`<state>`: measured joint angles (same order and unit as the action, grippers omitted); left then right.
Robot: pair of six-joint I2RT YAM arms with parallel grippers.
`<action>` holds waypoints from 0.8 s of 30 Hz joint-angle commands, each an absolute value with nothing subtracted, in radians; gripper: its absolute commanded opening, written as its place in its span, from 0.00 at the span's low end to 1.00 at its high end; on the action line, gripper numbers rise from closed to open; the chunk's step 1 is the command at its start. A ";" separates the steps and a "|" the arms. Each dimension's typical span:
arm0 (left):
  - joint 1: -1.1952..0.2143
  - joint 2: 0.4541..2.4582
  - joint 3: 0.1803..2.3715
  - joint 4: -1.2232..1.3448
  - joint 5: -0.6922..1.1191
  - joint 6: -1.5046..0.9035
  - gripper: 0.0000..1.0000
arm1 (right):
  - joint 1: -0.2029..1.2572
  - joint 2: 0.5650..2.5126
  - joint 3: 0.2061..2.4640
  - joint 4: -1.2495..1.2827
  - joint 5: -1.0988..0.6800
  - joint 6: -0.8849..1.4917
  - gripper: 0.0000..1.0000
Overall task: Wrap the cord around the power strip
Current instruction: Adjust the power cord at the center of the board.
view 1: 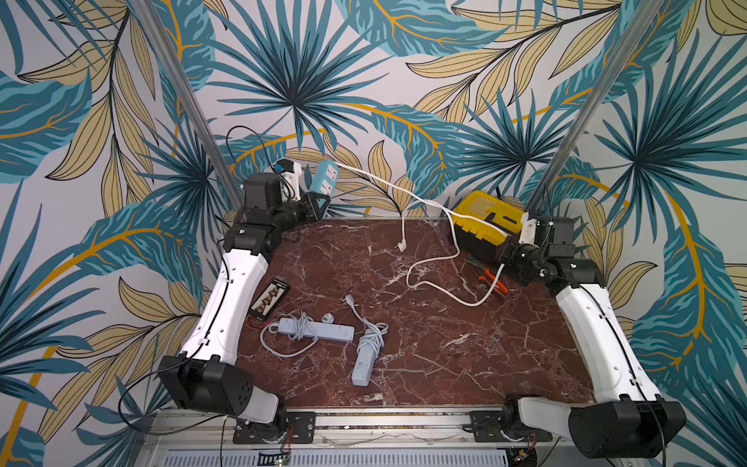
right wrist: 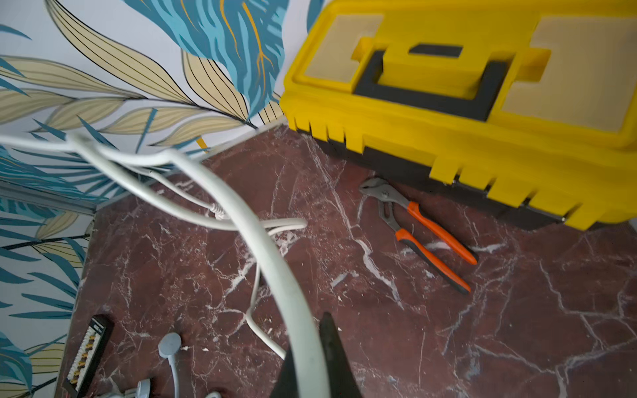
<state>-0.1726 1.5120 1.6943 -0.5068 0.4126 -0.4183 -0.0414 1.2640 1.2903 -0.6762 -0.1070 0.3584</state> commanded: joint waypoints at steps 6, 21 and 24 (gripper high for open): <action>-0.446 1.521 1.754 -0.516 0.433 -0.283 0.00 | -0.002 1.391 1.092 -0.646 -0.067 0.419 0.30; -0.570 1.439 1.782 -0.557 0.472 -0.319 0.00 | 0.130 1.324 1.136 -0.272 0.006 0.179 0.70; -0.571 1.420 1.799 -0.556 0.482 -0.339 0.00 | 0.142 1.374 1.124 -0.073 -0.027 0.132 0.74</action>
